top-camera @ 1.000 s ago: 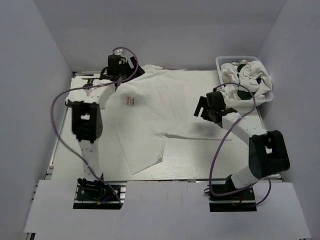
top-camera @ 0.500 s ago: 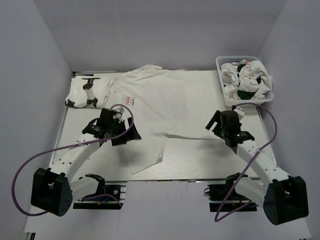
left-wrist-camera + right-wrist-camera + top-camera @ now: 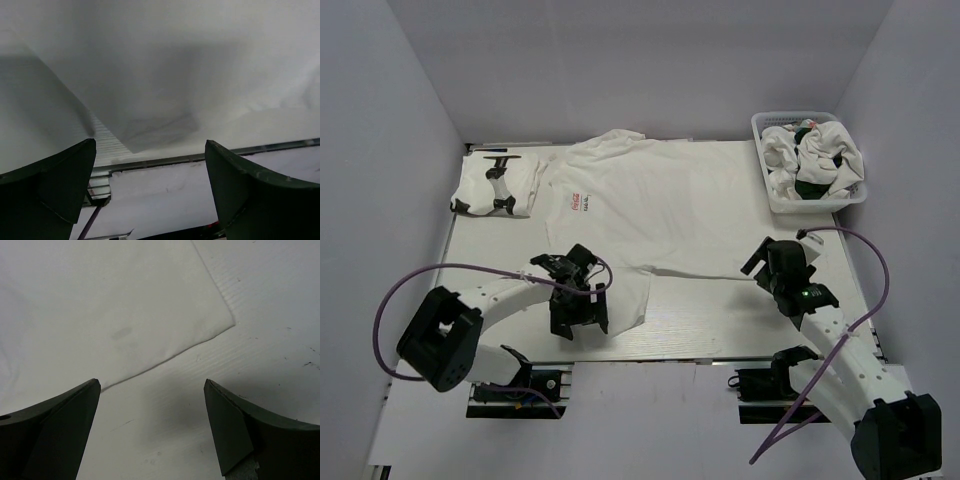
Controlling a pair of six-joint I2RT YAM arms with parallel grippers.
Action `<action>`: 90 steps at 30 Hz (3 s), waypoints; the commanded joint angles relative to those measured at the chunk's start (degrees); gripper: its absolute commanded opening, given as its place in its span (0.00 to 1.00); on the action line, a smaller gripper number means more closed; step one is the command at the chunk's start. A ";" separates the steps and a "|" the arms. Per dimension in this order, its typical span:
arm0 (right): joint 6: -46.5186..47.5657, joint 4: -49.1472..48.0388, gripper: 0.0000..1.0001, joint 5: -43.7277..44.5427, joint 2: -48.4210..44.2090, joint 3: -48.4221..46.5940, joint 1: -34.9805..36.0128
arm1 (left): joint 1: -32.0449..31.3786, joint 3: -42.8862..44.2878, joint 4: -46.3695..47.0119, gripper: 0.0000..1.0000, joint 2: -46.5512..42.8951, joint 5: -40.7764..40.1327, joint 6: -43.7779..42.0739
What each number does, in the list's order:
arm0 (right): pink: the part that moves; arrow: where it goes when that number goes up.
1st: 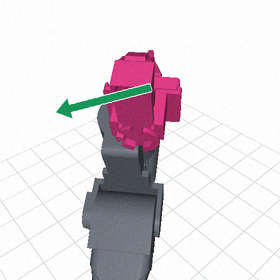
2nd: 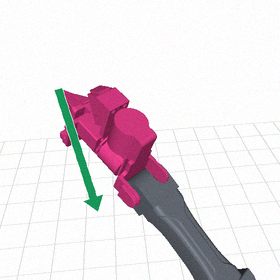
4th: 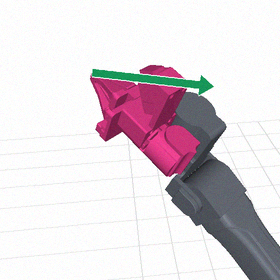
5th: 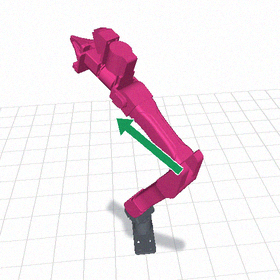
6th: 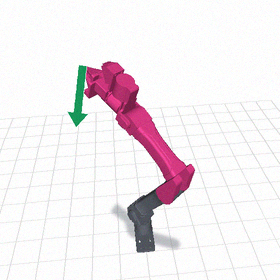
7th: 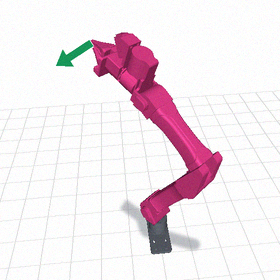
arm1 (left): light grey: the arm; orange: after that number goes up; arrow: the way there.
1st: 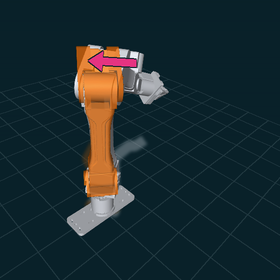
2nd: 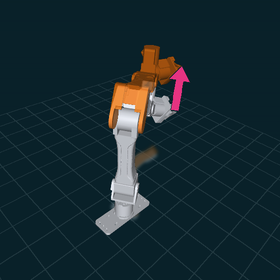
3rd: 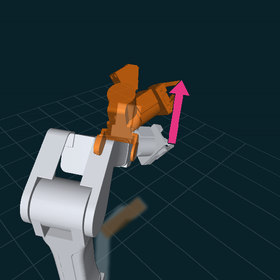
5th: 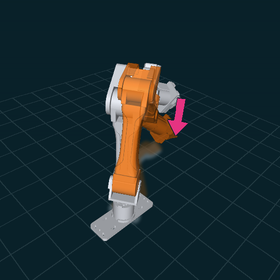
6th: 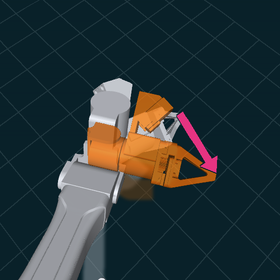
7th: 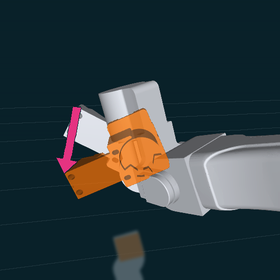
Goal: Fold and stack the t-shirts
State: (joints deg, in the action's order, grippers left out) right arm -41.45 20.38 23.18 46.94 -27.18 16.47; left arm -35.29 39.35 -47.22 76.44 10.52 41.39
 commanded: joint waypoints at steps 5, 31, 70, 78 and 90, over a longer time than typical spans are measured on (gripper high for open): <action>-1.87 2.38 0.90 7.57 4.47 -1.12 -0.91 | -5.58 -0.14 2.30 0.97 5.73 -4.28 8.09; 1.55 -5.60 0.90 -8.75 21.88 -5.87 -11.28 | -5.76 -1.74 -1.10 0.00 0.38 -11.14 11.34; 4.80 0.45 0.00 -16.76 18.09 -7.95 -10.32 | -4.79 10.36 13.90 0.00 -10.89 -10.32 6.70; 4.62 1.50 0.00 -14.83 25.56 -17.99 -9.53 | -0.93 23.83 15.41 0.00 -0.35 -27.56 1.86; 6.64 3.96 0.00 -9.03 42.09 -37.23 -9.97 | 8.39 31.21 36.66 0.00 8.89 -31.35 -16.22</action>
State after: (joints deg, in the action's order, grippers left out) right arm -36.36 23.57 11.38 86.37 -59.42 6.76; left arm -28.08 66.81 -19.03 85.49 -18.52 32.82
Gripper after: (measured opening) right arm 0.009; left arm 0.022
